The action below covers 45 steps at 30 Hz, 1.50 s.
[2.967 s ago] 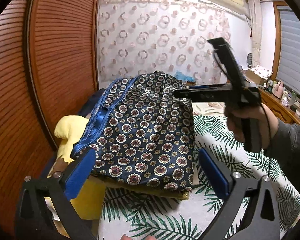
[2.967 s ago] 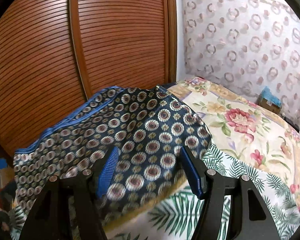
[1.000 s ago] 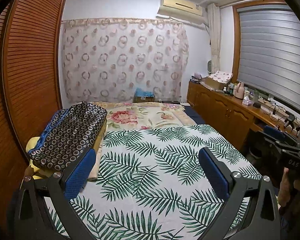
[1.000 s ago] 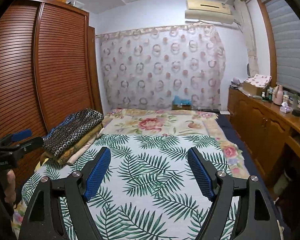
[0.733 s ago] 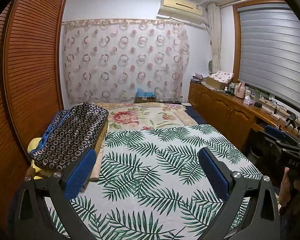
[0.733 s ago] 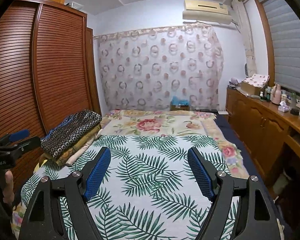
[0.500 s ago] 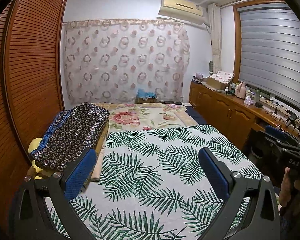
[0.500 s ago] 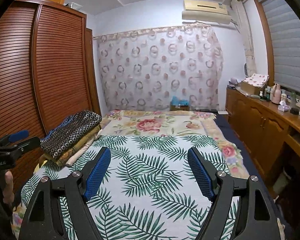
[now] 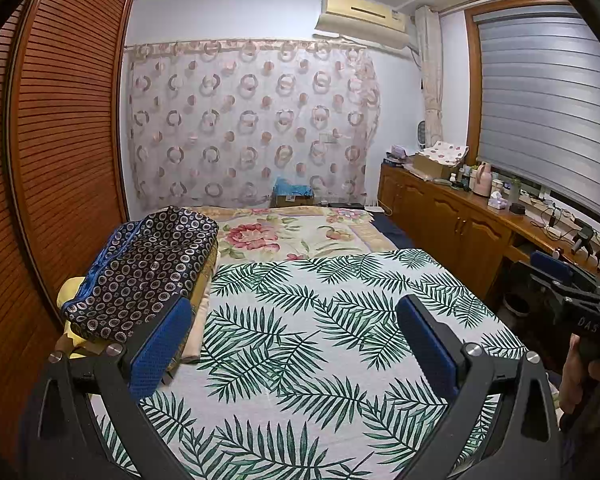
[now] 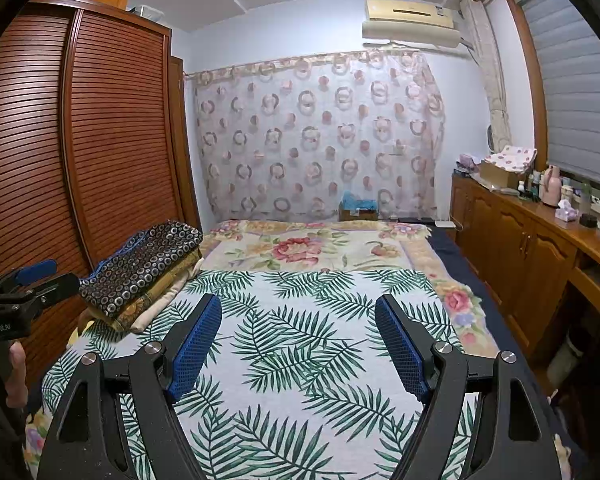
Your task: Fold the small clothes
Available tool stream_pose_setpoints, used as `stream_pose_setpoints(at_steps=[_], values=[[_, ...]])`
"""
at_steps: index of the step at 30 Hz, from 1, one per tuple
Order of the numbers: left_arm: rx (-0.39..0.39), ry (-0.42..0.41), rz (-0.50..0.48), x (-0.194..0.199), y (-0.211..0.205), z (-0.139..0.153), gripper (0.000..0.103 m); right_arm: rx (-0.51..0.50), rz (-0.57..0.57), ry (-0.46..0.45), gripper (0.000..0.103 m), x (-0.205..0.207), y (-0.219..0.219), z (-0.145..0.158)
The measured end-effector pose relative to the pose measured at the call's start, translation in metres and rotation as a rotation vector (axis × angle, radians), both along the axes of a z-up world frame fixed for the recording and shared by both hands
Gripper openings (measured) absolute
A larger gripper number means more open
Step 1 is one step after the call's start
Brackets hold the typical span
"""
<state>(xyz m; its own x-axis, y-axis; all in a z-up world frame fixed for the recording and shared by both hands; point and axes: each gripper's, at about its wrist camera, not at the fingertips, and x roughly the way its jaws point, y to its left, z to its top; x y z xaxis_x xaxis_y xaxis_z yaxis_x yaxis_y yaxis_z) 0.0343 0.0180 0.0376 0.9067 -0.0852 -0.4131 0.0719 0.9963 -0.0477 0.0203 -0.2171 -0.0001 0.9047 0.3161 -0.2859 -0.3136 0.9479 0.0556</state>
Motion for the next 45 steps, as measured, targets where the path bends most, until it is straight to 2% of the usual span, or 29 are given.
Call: stream_pose_setpoints(at_steps=[45], values=[[0.0, -0.004, 0.0, -0.0008, -0.0008, -0.0003, 0.102, -0.002, 0.002, -0.001, 0.081, 0.0028, -0.0011, -0.0008]])
